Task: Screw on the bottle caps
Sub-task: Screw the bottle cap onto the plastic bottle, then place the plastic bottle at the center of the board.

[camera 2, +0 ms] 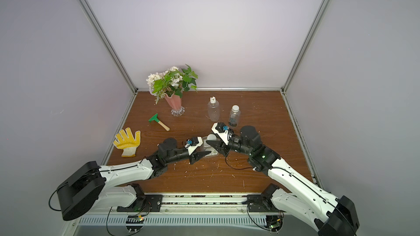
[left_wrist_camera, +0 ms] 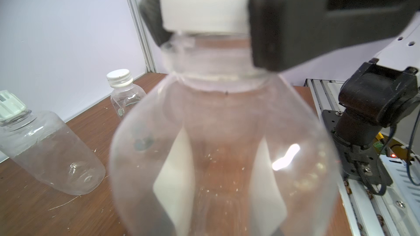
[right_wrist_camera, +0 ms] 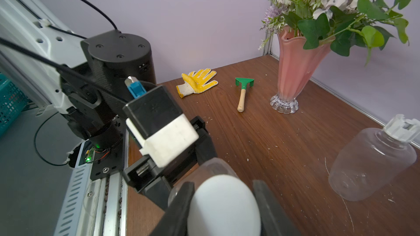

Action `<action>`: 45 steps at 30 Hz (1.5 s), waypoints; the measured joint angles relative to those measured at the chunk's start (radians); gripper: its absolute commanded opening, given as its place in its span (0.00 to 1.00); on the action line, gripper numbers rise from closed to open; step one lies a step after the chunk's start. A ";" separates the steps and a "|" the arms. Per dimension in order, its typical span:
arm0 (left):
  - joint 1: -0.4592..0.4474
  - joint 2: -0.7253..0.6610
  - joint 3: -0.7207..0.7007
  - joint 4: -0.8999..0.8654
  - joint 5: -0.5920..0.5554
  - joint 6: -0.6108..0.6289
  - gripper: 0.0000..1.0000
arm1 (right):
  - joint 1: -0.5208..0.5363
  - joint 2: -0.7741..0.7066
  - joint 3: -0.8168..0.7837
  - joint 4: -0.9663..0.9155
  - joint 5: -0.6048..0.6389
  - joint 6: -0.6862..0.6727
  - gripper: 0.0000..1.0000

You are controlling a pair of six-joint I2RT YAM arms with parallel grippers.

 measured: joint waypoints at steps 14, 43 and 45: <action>0.000 -0.010 -0.004 0.140 -0.055 -0.024 0.78 | -0.012 0.043 0.000 -0.072 0.126 0.022 0.00; 0.015 -0.160 -0.179 0.124 -0.338 -0.082 1.00 | -0.068 0.306 -0.081 0.264 0.150 -0.089 0.09; 0.015 -0.158 -0.179 0.124 -0.341 -0.085 1.00 | -0.069 0.306 -0.087 0.278 0.146 -0.094 0.11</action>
